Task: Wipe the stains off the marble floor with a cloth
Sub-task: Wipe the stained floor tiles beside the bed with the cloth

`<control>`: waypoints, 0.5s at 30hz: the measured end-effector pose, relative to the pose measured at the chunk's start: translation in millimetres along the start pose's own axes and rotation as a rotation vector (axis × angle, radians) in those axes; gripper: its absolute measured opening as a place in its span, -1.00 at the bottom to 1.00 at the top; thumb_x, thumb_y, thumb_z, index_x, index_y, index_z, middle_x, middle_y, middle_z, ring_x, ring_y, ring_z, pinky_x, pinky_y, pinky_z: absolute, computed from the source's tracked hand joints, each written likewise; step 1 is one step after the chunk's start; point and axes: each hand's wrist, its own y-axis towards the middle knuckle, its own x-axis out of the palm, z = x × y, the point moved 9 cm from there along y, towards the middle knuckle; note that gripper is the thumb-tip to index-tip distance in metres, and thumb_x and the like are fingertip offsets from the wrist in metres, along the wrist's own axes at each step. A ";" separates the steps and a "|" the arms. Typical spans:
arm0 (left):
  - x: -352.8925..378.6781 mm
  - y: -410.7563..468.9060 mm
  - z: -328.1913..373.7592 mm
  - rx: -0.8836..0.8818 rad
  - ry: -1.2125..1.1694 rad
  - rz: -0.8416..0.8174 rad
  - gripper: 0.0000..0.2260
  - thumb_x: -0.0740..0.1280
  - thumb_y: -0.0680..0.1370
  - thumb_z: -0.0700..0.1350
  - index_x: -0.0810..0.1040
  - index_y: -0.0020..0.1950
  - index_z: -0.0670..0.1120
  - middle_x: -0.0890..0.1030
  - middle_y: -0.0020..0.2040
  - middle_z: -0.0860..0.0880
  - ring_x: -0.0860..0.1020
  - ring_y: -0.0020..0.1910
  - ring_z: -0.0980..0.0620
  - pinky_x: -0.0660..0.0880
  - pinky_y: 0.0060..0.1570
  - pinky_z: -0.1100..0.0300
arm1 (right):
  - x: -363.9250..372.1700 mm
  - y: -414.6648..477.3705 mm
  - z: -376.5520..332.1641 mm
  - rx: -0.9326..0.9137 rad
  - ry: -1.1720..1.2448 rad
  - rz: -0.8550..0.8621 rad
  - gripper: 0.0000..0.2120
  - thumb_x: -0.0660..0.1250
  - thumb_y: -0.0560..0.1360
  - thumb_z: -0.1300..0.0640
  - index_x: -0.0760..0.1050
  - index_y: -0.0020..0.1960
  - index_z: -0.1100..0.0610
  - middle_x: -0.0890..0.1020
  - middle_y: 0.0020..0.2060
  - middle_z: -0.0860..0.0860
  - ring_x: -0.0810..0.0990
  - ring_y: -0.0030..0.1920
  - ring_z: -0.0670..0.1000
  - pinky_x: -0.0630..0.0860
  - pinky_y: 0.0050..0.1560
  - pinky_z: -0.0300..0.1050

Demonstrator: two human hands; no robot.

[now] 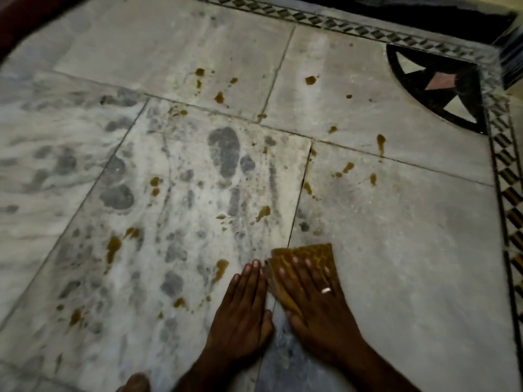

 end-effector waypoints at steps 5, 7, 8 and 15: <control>-0.9 -2.8 2.7 0.011 -0.001 -0.010 -0.36 0.20 0.57 0.00 0.19 0.59 -0.26 0.16 0.62 -0.22 0.13 0.62 -0.15 0.17 0.53 -0.09 | -4.7 19.3 73.1 0.286 0.031 0.023 -0.36 -0.08 0.66 -0.21 -0.04 0.68 -0.03 0.08 0.66 0.08 0.13 0.63 0.19 0.09 0.55 0.26; -3.0 -1.8 2.3 0.014 0.006 0.005 -0.36 0.21 0.58 -0.01 0.19 0.59 -0.27 0.17 0.62 -0.22 0.13 0.62 -0.16 0.16 0.55 -0.09 | -5.9 52.4 69.1 0.328 0.046 0.013 -0.33 -0.06 0.64 -0.20 -0.08 0.68 0.00 0.10 0.66 0.12 0.10 0.63 0.21 0.09 0.54 0.33; -3.5 -0.8 2.4 0.013 0.015 0.016 -0.37 0.21 0.58 -0.01 0.19 0.59 -0.27 0.17 0.62 -0.23 0.13 0.62 -0.16 0.16 0.55 -0.09 | -6.0 64.5 57.0 0.309 0.043 0.006 -0.30 0.01 0.61 -0.18 -0.07 0.68 0.01 0.09 0.66 0.13 0.09 0.63 0.21 0.08 0.54 0.35; -0.5 1.2 0.0 0.010 -0.002 -0.005 -0.37 0.22 0.58 -0.01 0.21 0.58 -0.27 0.17 0.62 -0.23 0.14 0.61 -0.16 0.24 0.51 -0.12 | -4.8 6.0 15.2 0.122 0.026 -0.006 -0.30 0.13 0.57 -0.11 0.08 0.67 -0.01 0.16 0.65 0.08 0.21 0.61 0.17 0.18 0.51 0.27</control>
